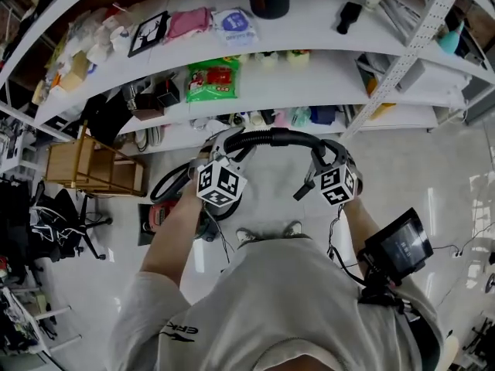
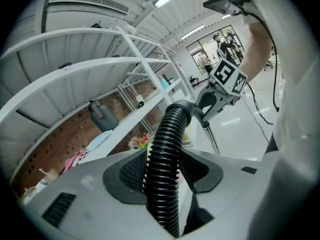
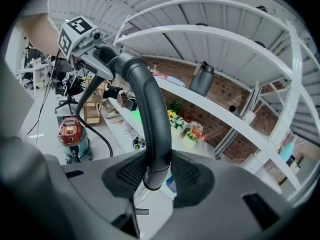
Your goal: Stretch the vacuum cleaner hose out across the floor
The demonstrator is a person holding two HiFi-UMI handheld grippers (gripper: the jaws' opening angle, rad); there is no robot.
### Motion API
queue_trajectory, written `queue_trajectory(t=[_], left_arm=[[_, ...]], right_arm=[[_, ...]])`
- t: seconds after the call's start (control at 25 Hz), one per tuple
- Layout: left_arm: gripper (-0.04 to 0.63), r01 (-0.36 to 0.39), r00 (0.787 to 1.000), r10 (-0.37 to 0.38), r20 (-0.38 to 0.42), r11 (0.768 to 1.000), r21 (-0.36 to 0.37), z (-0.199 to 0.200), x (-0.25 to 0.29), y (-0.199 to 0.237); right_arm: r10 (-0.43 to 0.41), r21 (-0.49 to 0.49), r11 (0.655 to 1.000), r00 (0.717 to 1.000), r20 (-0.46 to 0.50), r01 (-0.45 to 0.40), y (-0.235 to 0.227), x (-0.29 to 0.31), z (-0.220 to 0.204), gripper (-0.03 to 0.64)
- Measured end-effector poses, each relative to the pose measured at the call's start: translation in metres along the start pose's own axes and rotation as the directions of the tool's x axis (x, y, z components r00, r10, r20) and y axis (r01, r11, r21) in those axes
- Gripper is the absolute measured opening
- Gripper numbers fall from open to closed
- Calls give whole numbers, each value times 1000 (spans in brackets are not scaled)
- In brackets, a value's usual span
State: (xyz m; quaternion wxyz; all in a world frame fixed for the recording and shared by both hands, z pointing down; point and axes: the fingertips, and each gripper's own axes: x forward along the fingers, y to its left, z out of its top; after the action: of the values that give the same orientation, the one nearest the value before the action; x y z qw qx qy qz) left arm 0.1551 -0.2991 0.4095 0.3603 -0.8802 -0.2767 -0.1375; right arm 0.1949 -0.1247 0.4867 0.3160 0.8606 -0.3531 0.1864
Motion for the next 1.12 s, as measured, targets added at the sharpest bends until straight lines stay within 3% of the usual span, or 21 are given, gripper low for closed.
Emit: queue_trajectory(t=[0.24,0.52,0.8,1.12], left_arm=[[192,70,995,-73,71,996,49,60,31,-44],[187,163,973,-184,143,976,143,131,96,-86],[186,273,933,-306,189,945,181,179,148,-116],[184,375,869,-426,252,899,227,226,206,-145]], right_arm=[[-87,46,995,995,-39,88,-39,-51,-53,147],[-172,130,974,980,-103,185,-94,-91,-125,147],[-247,189,941,952,-181,280,-134,-123,-174,147],[-316,233,894,907,-278,383,-177,-144,-225,147]])
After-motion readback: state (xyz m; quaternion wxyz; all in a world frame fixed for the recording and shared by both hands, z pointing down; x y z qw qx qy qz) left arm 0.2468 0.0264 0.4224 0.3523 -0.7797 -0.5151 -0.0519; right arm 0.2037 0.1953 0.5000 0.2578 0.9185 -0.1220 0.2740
